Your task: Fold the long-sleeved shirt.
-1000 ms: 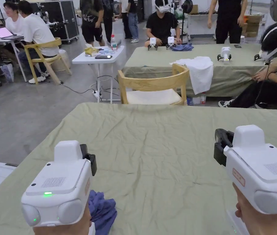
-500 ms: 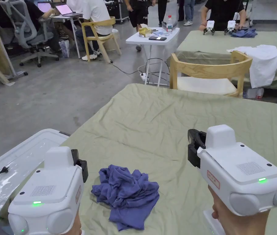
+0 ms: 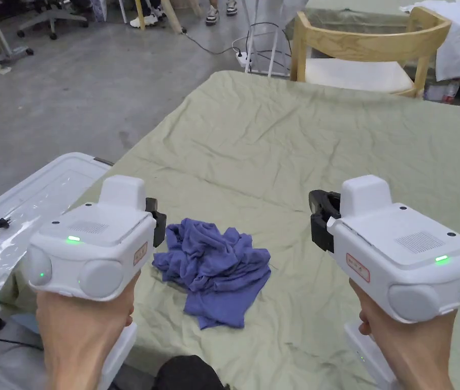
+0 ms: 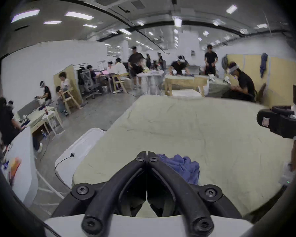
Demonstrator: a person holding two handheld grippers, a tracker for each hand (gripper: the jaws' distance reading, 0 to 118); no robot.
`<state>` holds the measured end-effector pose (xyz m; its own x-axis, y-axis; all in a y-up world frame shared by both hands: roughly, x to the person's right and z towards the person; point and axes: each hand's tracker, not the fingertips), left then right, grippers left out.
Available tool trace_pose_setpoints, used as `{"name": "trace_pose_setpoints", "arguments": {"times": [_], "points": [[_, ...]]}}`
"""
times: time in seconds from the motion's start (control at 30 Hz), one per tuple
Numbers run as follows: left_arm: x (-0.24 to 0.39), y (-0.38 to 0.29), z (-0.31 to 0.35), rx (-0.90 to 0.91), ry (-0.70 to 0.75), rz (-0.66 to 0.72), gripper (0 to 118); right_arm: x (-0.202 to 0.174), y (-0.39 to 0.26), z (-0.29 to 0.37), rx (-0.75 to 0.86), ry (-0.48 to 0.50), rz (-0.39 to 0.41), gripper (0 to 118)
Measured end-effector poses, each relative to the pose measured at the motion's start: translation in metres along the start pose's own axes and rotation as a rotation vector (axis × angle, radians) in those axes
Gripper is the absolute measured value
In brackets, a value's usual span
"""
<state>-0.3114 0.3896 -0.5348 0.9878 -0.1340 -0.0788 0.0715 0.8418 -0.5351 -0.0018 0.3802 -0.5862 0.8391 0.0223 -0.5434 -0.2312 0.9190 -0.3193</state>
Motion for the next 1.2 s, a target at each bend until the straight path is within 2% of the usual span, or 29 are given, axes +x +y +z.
{"name": "trace_pose_setpoints", "arguments": {"times": [0.2,0.33,0.6,0.63,0.7,0.73,0.9,0.93,1.0,1.03,1.1,1.2], "points": [[0.008,-0.001,-0.057,-0.149,-0.143,-0.093,0,0.006,-0.020,-0.040,-0.110,0.044,0.008,0],[0.018,-0.010,-0.092,-0.275,-0.233,-0.249,0,0.009,-0.034,-0.062,-0.170,0.068,0.000,0],[0.026,-0.014,-0.120,-0.387,-0.347,-0.248,0,0.013,-0.052,-0.081,-0.223,0.079,-0.014,0],[0.029,-0.013,-0.120,-0.392,-0.361,-0.269,6,0.013,-0.053,-0.081,-0.221,0.076,-0.016,0],[0.033,-0.012,-0.121,-0.383,-0.367,-0.317,33,0.015,-0.054,-0.081,-0.221,0.074,-0.030,0],[0.035,-0.012,-0.125,-0.381,-0.374,-0.319,40,0.015,-0.054,-0.080,-0.220,0.078,-0.035,0],[0.042,-0.012,-0.149,-0.393,-0.478,-0.256,43,0.012,-0.055,-0.078,-0.219,0.080,-0.031,0],[0.044,-0.014,-0.156,-0.401,-0.492,-0.238,48,0.012,-0.056,-0.077,-0.220,0.080,-0.033,0],[0.046,-0.020,-0.174,-0.463,-0.525,-0.200,67,0.012,-0.057,-0.077,-0.223,0.077,-0.030,0],[0.049,-0.025,-0.182,-0.496,-0.528,-0.187,73,0.012,-0.057,-0.077,-0.224,0.075,-0.029,0],[0.051,-0.036,-0.200,-0.525,-0.534,-0.191,73,0.013,-0.059,-0.077,-0.231,0.071,-0.028,0],[0.053,-0.053,-0.216,-0.567,-0.465,-0.188,73,0.015,-0.061,-0.077,-0.235,0.069,-0.036,0]]}}
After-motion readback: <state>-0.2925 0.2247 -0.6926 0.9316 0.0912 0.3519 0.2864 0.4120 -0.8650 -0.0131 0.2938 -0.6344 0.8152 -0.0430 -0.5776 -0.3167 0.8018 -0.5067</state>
